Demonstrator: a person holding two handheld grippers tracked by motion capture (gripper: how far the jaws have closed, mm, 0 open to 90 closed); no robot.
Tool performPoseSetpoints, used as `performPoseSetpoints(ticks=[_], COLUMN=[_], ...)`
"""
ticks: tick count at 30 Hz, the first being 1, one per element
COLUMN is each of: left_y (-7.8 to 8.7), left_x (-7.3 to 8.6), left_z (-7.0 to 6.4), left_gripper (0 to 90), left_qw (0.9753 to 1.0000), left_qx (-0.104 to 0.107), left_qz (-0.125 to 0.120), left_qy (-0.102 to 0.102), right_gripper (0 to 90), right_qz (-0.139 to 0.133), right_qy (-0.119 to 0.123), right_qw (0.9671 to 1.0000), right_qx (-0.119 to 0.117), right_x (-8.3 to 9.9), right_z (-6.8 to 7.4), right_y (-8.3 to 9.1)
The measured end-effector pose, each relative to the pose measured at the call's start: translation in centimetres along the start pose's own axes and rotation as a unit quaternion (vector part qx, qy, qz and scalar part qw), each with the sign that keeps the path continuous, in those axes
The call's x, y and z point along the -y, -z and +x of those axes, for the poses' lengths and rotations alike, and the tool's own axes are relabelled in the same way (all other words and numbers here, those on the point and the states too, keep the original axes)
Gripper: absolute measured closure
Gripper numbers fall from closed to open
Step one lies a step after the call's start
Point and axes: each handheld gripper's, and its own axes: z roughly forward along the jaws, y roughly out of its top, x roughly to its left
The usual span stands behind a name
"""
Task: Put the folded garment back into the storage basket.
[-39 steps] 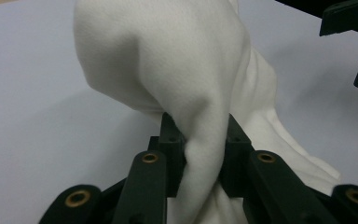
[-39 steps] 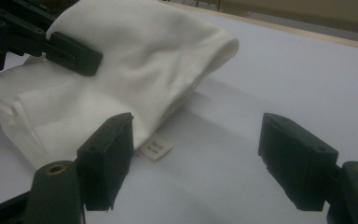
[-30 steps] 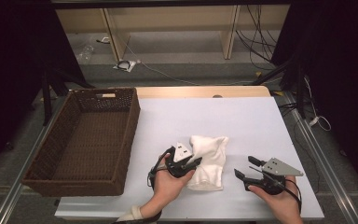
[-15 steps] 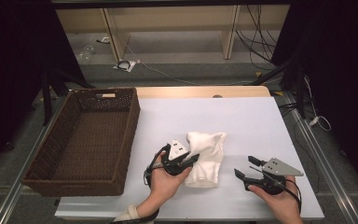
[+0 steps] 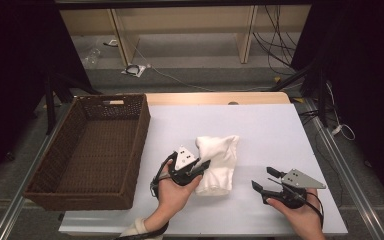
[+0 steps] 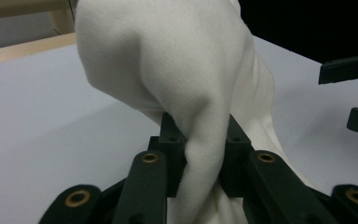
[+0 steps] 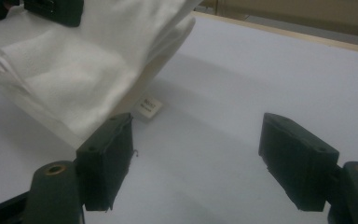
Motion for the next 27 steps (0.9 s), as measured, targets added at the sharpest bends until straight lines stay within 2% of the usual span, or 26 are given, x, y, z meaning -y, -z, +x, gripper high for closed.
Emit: performPoseSetpoints(ticks=[9,27], left_y=[0.7,1.7], left_x=[-0.4,-0.9], left_z=[0.4,1.0], left_gripper=[74.6,74.5], left_qw=[0.9994,0.9989], left_qx=[-0.02,-0.028], left_qz=[-0.027,-0.036], left_qy=[0.007,0.012], right_gripper=[27.0,26.7], right_qz=[0.001,0.001], right_qy=[0.0,0.0], right_qw=[1.0,1.0], right_qx=[0.001,0.003], right_x=[0.0,-0.1], right_z=[0.0,0.0], right_y=[0.1,0.1])
